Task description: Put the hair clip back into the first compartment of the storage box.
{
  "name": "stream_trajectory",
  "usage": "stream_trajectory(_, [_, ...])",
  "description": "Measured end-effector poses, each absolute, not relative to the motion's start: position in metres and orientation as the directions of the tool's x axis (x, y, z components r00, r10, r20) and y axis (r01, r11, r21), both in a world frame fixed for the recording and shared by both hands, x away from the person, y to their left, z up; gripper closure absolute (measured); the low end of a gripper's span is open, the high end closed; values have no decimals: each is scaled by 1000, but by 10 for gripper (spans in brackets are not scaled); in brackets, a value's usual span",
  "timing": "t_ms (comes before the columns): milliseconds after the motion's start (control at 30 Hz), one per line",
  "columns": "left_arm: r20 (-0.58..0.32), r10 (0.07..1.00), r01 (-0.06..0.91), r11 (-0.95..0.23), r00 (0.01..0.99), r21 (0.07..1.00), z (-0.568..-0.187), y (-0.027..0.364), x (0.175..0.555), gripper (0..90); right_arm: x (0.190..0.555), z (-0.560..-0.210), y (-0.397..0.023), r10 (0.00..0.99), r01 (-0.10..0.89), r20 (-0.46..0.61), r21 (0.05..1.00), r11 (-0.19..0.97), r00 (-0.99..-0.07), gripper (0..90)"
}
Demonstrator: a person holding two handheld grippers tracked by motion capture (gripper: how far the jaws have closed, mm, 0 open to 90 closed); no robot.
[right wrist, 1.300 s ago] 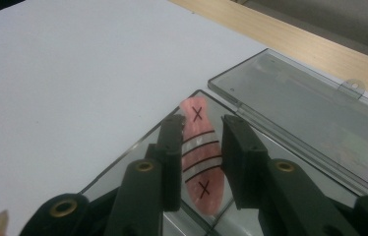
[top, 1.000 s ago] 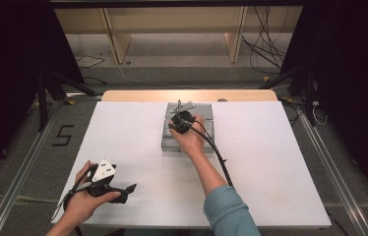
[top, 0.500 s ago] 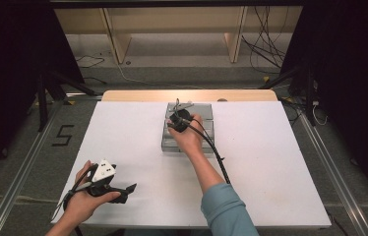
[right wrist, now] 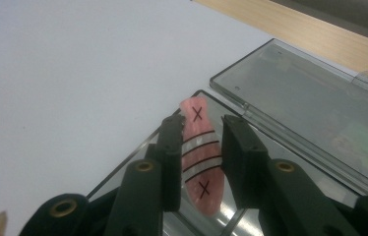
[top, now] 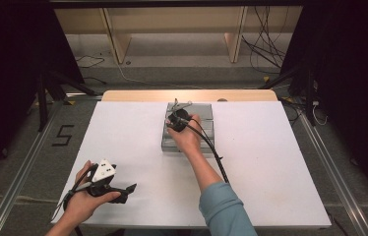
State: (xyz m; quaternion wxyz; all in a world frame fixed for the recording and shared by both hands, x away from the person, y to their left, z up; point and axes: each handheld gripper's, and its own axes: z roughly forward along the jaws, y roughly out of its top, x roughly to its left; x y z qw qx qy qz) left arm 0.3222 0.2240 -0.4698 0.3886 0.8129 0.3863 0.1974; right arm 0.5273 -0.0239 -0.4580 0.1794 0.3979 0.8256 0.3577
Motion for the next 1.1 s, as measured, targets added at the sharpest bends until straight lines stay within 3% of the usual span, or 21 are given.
stream_trajectory(1100, [24, 779, 473, -405, 627, 782, -470, 224, 322, 26, 532, -468, -15, 785, 570, -16, 678, 464, -619, 710])
